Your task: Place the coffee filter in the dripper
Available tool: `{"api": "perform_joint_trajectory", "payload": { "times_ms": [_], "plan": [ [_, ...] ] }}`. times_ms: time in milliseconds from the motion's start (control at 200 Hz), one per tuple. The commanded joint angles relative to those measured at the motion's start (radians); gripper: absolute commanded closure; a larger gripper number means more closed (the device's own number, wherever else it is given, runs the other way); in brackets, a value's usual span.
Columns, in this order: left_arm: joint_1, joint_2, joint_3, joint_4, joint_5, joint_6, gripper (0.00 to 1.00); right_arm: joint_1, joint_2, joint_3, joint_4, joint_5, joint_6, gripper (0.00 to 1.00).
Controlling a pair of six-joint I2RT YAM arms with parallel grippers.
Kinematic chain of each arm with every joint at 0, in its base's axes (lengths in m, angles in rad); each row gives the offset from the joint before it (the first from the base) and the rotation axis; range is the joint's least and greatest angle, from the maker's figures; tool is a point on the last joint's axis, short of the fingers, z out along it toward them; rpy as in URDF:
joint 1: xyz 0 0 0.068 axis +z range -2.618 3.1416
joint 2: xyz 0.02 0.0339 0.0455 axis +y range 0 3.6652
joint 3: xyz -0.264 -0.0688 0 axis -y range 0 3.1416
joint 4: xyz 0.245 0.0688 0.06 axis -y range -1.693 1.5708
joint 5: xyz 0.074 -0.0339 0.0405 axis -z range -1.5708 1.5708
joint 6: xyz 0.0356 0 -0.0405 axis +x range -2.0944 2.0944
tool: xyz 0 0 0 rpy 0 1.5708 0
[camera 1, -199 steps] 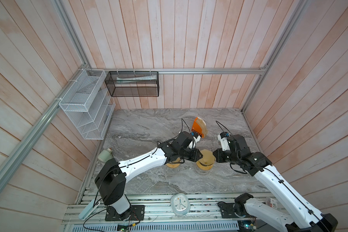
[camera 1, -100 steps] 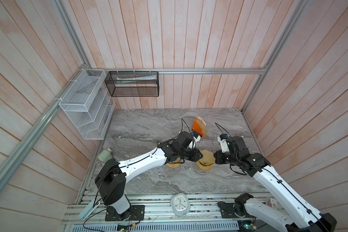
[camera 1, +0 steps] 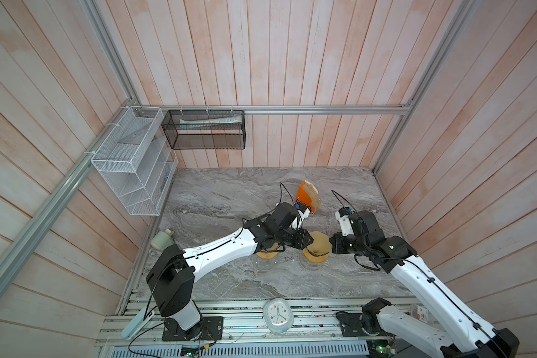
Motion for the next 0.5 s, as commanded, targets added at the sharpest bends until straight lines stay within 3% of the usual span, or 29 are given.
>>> {"api": "perform_joint_trajectory", "payload": {
  "times_ms": [0, 495],
  "plan": [
    [0.003, 0.012, -0.02, 0.018, 0.002, -0.005, 0.76, -0.004, -0.01, -0.008, -0.002, -0.008, 0.0, 1.0],
    [0.005, 0.022, -0.019, 0.023, 0.005, -0.005, 0.76, -0.003, -0.006, -0.01, -0.004, 0.003, -0.005, 1.0]
  ]
}}
